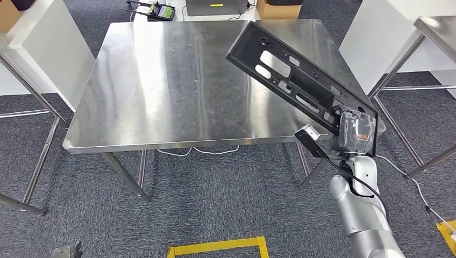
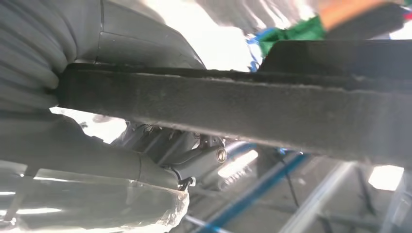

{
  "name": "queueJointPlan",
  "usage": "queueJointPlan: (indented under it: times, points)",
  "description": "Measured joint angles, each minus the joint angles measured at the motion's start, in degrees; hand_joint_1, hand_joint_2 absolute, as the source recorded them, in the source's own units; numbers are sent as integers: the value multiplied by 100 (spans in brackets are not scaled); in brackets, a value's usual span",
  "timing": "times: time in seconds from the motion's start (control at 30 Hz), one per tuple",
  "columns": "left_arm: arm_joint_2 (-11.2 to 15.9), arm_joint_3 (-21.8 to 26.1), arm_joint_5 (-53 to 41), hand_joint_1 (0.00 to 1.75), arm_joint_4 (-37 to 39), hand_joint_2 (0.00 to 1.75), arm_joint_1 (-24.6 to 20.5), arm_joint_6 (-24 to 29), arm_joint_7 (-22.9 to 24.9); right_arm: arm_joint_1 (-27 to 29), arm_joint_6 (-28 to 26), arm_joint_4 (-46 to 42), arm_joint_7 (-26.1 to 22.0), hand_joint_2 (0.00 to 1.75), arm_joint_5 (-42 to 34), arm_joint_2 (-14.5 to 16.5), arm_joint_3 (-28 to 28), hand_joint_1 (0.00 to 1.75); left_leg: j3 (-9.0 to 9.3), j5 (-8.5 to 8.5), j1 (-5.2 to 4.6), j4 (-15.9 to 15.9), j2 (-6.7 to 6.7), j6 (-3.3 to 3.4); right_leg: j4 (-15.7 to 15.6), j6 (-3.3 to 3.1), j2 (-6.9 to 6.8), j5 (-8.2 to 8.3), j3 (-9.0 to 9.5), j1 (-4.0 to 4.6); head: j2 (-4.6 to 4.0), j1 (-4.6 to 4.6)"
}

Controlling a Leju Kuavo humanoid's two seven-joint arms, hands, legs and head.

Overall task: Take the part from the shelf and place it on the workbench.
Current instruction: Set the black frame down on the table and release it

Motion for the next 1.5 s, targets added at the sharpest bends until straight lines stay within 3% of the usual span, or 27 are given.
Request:
queueJointPlan:
  times: [0.03, 0.07, 0.13, 0.2, 0.3, 0.37, 0.4, 0.47, 0.5, 0.53, 0.57, 0.63, 0.7, 0.77, 0.87, 0.93, 1.0, 1.03, 1.07, 1.13, 1.17, 1.23, 1.37, 1.43, 1.5]
  points:
    - [-1, 0, -8, 0, 1, 0, -2, -3, 1, -4, 7, 117, 10, 175, 1, -15, -61, 171, 41, -36, -1, 2, -13, -4, -7, 45, 0, 96, -71, -3, 0, 5]
    - [-2, 0, -13, 0, 2, 0, -3, -8, 1, -16, 12, 225, 14, 175, 4, -29, -117, 171, 91, -74, -3, 4, -24, -15, -246, 99, -2, 281, -24, -10, 0, 9]
    - [-4, -1, -23, 0, 3, 0, -11, -16, 1, -65, 12, 401, 10, 175, 8, -55, -201, 171, 189, -166, -18, 15, -35, -60, -1075, 181, -24, 733, 272, -16, 0, 19]
    - [-3, -1, -28, 0, 4, 0, -30, -21, 3, -125, 13, 518, 7, 175, 8, -72, -246, 171, 242, -254, -49, 28, -35, -120, -1581, 135, -37, 947, 483, -5, 0, 19]
    - [2, -1, -29, 0, 4, 0, -60, -21, 5, -164, 12, 622, 4, 175, 9, -80, -293, 171, 267, -338, -32, 34, -30, -210, -1642, -12, -28, 920, 533, -15, 0, 17]
    - [7, -2, -39, 0, 4, 0, -74, -22, 5, -192, 11, 655, 3, 175, 12, -81, -308, 171, 171, -469, 0, 285, -11, -283, -1658, -108, -24, 883, 595, -46, 0, 9]
    - [10, -2, -45, 0, 4, 0, -76, -22, 5, -204, 11, 668, 3, 175, 15, -79, -308, 171, 24, -590, 13, 579, -2, -318, -1663, -152, -22, 858, 634, -56, 0, 3]
    - [11, -2, -52, 0, 9, 0, -71, -21, 5, -218, 24, 709, 14, 175, 32, -69, -309, 171, -447, -833, 26, 1353, 7, -372, -1663, -210, -20, 794, 704, -44, 0, -8]
    - [10, -2, -52, 0, 13, 0, -66, -21, 5, -221, 42, 743, 34, 175, 53, -66, -313, 171, -657, -860, 32, 1620, 8, -387, -1662, -220, -17, 761, 741, -40, 0, -8]
    - [10, -2, -52, 0, 16, 0, -62, -21, 5, -234, 60, 808, 66, 175, 89, -67, -325, 171, -777, -769, 36, 1687, 9, -391, -1662, -218, -14, 723, 788, -38, 0, -9]
    - [11, -1, -52, 0, 18, 0, -59, -21, 5, -259, 78, 907, 103, 175, 131, -72, -344, 171, -781, -569, 40, 1526, 11, -381, -1662, -210, -11, 683, 842, -37, 0, -9]
    - [20, 4, -52, 0, 19, 0, -56, -23, 5, -376, 87, 1207, 163, 175, 223, -91, -395, 171, -533, -44, 35, 769, 12, -325, -1665, -179, -5, 600, 954, -36, 0, -7]
    - [33, 21, -52, 0, 17, 0, -56, -31, 5, -594, 87, 1609, 219, 175, 315, -116, -442, 171, -297, 181, 1, 196, 16, -253, -1665, -124, 10, 533, 1006, -10, 0, -3]
    - [41, 37, -52, 0, 13, 0, -58, -39, 5, -821, 87, 1993, 304, 175, 425, -144, -473, 171, -240, 122, -48, 85, 22, -189, -1677, -58, 21, 491, 1012, 7, 0, -2]
    - [48, 45, -55, 0, 8, 0, -66, -52, 2, -1109, 93, 2454, 425, 175, 643, -180, -483, 171, -133, 116, -36, -19, 26, -76, -1514, 4, -5, 386, 935, 18, 0, 2]
    - [49, 47, -66, 0, 8, 0, -78, -59, -2, -1282, 105, 2722, 482, 175, 761, -193, -478, 171, -52, 92, -33, -69, 31, -13, -894, -18, -18, 177, 597, 3, 0, 6]
    - [47, 48, -80, 0, 8, 0, -83, -58, -1, -1377, 125, 2921, 550, 175, 867, -200, -471, 171, 7, 34, -33, -67, 22, 17, -171, -12, -17, 14, 126, -10, 0, 13]
    - [44, 48, -89, 0, 8, 0, -84, -57, 1, -1400, 143, 2995, 586, 175, 928, -204, -466, 171, 46, -2, -31, -65, 10, 15, -33, 28, -17, 51, -14, -22, 0, 16]
    - [40, 48, -101, 0, 8, 0, -85, -57, 4, -1425, 164, 3053, 613, 175, 988, -206, -458, 171, 92, -40, -26, -61, -6, 2, -114, 87, -18, 182, -48, -37, 0, 21]
    - [35, 48, -124, 0, 8, 0, -95, -57, 16, -1512, 241, 3130, 649, 175, 1128, -209, -424, 171, 186, -132, -19, -44, -28, -52, -829, 227, -35, 636, 152, -91, 0, 27]
    - [39, 48, -133, 0, 8, 0, -108, -57, 25, -1595, 295, 3163, 672, 175, 1216, -205, -389, 171, 214, -188, -31, -19, -30, -91, -1200, 254, -41, 821, 295, -97, 0, 32]
    - [51, 47, -152, 0, 8, 0, -147, -58, 38, -1784, 429, 3224, 744, 175, 1428, -183, -288, 171, 236, -270, -56, 16, -22, -157, -1578, 192, -47, 975, 454, -94, 0, 26]
    - [65, 47, -178, 0, 7, 0, -206, -56, 47, -2195, 695, 3299, 952, 175, 1870, -96, -26, 171, 191, -404, -13, 166, 5, -268, -1598, -24, -14, 905, 519, -91, 0, 3]
    - [67, 46, -188, 0, 8, 0, -232, -55, 49, -2417, 842, 3328, 1098, 175, 2057, -17, 130, 171, -120, -624, 12, 742, 12, -335, -1604, -106, -4, 867, 576, -97, 0, -14]
    - [62, 43, -201, 0, 12, 0, -246, -61, 44, -2561, 941, 3370, 1236, 175, 2178, 51, 262, 171, -600, -825, 26, 1492, 17, -372, -1602, -155, 1, 830, 624, -76, 0, -19]
